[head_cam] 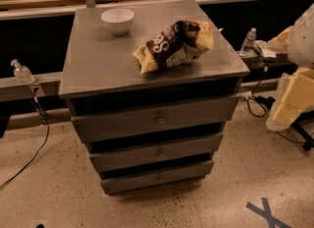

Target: Open middle drawer

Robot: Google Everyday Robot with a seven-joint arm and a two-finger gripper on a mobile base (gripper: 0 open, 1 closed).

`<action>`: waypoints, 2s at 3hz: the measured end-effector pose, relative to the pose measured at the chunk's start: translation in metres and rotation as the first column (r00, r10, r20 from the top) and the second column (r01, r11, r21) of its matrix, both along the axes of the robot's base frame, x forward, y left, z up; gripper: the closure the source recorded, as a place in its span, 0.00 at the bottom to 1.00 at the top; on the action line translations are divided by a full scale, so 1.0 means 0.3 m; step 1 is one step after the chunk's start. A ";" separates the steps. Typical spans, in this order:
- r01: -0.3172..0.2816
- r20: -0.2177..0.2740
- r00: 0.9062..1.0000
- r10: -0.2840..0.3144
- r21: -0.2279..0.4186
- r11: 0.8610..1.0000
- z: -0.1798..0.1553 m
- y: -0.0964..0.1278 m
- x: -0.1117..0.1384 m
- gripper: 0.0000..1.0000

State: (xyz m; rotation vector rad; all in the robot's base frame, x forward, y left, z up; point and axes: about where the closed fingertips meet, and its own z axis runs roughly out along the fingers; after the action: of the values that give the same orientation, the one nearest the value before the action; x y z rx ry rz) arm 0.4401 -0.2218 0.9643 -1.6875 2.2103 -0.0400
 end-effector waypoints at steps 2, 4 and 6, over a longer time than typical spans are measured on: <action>-0.009 -0.024 0.999 0.020 0.405 0.914 -0.559 -0.038 -0.052 0.00; 0.039 -0.051 0.999 -0.010 0.601 0.799 -0.703 -0.021 -0.050 0.00; -0.059 -0.044 0.994 0.095 0.516 0.855 -0.787 0.055 -0.022 0.00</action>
Offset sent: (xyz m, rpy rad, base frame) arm -0.0195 -0.0568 -0.2055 0.9572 -0.1385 -0.2047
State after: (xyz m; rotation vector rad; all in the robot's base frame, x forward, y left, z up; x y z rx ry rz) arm 0.4335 -0.2053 0.7283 -1.4784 1.9542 0.5880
